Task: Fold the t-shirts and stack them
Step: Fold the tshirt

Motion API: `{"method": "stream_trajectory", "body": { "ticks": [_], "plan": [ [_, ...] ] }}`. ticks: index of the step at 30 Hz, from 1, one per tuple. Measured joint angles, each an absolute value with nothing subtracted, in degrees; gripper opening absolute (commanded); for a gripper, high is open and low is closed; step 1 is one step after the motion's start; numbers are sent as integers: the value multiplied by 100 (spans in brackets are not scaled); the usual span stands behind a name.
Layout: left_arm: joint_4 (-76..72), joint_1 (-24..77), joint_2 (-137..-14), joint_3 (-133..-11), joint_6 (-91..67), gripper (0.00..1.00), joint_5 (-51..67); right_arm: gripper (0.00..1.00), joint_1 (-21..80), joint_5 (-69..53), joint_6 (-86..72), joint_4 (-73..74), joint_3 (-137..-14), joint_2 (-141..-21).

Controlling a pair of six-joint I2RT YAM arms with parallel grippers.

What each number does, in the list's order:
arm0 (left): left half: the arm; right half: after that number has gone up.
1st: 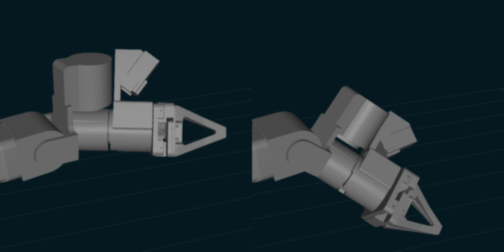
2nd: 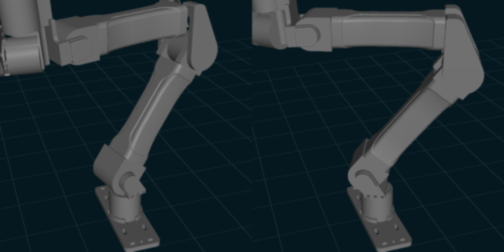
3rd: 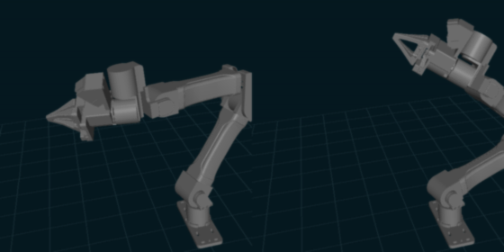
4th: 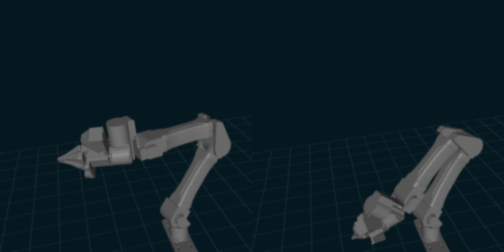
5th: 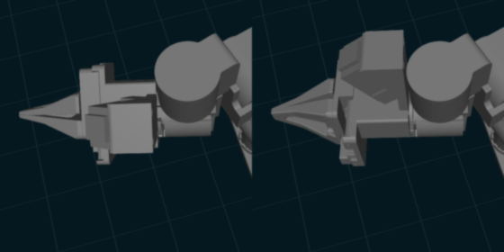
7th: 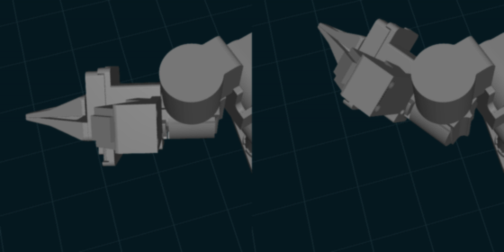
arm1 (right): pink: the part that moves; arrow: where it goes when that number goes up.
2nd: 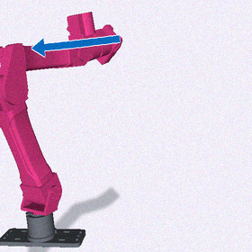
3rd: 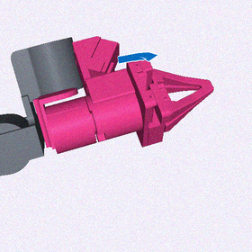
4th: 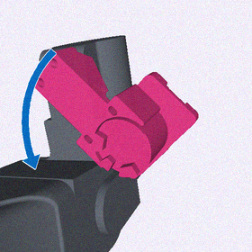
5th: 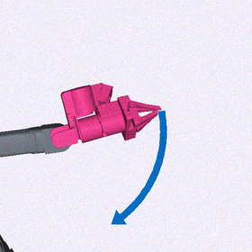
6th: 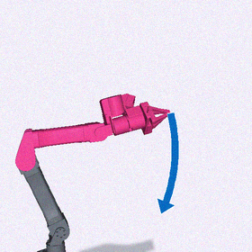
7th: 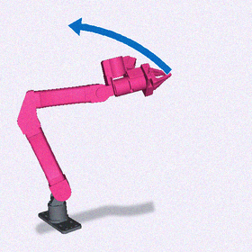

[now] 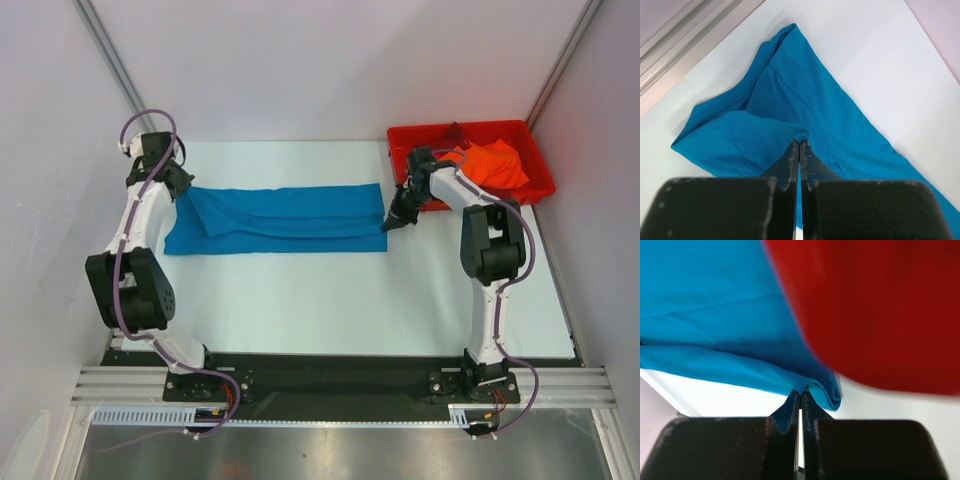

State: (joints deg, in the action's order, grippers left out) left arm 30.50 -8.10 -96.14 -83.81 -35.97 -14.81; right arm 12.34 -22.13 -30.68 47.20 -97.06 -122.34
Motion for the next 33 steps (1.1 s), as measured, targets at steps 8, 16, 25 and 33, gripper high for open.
{"method": "stream_trajectory", "body": {
  "ticks": [8,16,25,33],
  "plan": [
    [3020,-799,-9889,-8405,-3597,0,-1487,0,1216,-2222,-3089,4602,-9845,-12470],
    [3028,-799,-9966,-8639,-3597,1,-1621,0,1212,-2252,-3087,4556,-10197,-12676],
    [3013,-799,-10210,-8777,-3612,0,-1632,0,1223,-2158,-3081,4624,-10532,-12855],
    [3013,-801,-10259,-8777,-3618,1,-1682,2,1229,-1898,-3129,4604,-9883,-12514]
  ]
}}
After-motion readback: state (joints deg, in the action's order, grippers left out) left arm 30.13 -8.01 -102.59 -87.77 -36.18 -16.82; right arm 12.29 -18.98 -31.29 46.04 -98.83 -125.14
